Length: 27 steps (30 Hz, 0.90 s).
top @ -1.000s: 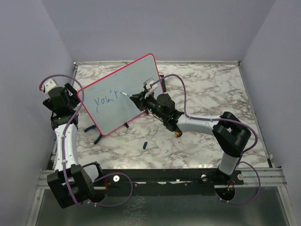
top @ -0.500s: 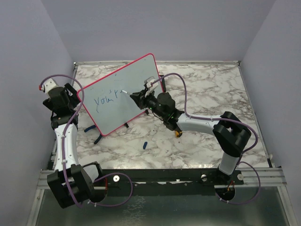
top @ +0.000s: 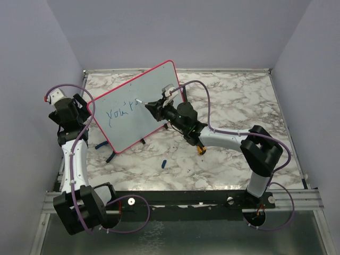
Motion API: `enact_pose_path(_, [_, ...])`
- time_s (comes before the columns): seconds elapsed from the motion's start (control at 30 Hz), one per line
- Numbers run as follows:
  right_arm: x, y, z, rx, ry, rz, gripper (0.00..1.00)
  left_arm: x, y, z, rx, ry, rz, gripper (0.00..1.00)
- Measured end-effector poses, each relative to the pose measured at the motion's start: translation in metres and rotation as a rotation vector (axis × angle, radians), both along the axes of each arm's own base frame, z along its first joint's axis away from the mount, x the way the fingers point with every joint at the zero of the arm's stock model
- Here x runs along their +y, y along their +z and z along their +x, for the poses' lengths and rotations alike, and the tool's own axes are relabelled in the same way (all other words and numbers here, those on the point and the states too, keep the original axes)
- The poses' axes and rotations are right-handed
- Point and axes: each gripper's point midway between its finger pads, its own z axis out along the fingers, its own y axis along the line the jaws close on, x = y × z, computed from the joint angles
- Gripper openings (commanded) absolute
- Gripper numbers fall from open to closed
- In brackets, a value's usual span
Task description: Write a sentence on the whiteboard
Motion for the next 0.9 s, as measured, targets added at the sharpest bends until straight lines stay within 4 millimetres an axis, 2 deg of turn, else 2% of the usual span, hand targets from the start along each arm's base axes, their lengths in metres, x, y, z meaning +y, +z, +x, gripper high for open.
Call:
enact_pose_path(0.63, [0.009,-0.011,-0.006,0.028,0.055,-0.002,0.01,0.000,0.000,0.000,0.000,0.000,0.000,0.93])
enact_pose_path(0.9, [0.006,-0.033,-0.014,0.068,0.069,-0.024,0.01,0.000,0.000,0.000,0.000,0.000,0.000,0.93])
